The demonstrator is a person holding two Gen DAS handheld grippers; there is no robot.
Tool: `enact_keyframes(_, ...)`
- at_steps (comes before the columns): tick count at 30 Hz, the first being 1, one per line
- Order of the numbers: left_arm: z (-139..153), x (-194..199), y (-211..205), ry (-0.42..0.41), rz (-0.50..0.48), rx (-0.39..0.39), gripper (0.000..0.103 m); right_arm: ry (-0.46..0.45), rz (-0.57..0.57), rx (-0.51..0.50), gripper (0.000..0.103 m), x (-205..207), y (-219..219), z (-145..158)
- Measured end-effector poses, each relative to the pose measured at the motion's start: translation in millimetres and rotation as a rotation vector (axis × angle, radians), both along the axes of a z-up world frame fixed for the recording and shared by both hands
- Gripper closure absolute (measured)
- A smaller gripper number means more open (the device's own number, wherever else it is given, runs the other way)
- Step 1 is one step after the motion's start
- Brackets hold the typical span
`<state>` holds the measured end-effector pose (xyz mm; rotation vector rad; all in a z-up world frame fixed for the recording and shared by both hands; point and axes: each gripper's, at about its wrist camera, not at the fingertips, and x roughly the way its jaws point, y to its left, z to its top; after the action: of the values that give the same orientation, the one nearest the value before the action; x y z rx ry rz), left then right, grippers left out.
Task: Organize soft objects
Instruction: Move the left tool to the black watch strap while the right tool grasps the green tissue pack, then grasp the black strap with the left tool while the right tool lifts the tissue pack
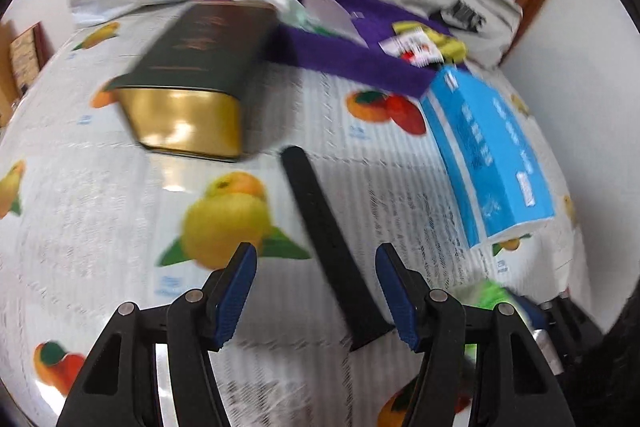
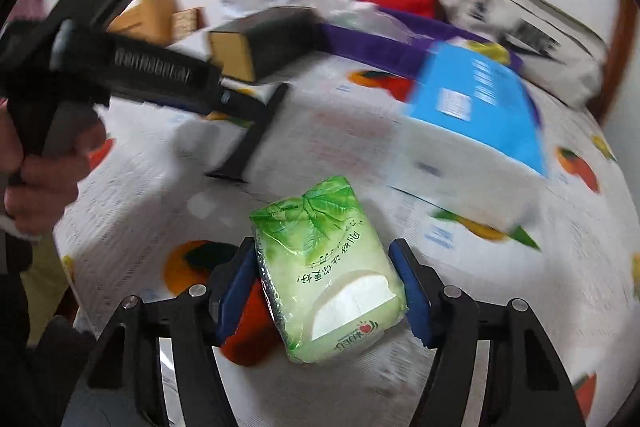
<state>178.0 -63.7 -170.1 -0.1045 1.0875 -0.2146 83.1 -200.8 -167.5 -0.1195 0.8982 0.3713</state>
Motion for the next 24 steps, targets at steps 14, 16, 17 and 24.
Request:
enact_keyframes(14, -7.1, -13.8, 27.7, -0.051, 0.005, 0.186, 0.029, -0.024, -0.166, 0.037, 0.034, -1.8, -29.3, -9.2)
enact_keyframes(16, -6.9, -16.7, 31.4, -0.056, -0.004, 0.186, 0.029, -0.029, -0.173, 0.044, 0.034, -1.8, -29.8, -9.4)
enact_keyframes(17, -7.4, -16.3, 28.2, -0.071, -0.019, 0.201, 0.03, -0.033, -0.175, 0.041, 0.034, -2.3, -28.7, -9.4)
enact_keyframes(24, -8.3, -5.3, 13.4, -0.15, -0.094, 0.172, 0.057, -0.028, -0.177, 0.052, 0.034, -2.4, -30.0, -9.1)
